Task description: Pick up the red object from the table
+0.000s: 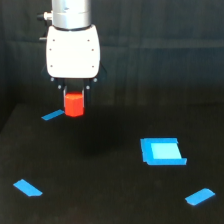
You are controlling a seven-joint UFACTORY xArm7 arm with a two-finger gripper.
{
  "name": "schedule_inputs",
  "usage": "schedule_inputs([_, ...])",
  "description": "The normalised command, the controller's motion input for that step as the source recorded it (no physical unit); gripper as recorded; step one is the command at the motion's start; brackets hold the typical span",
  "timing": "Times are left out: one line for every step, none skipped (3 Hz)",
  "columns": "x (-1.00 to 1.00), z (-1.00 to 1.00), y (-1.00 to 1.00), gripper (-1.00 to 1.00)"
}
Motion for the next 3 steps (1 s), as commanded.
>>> schedule_inputs([0.05, 0.09, 0.11, -0.94])
schedule_inputs([0.01, 0.14, 0.02, -0.87])
schedule_inputs([0.01, 0.21, 0.01, -0.99])
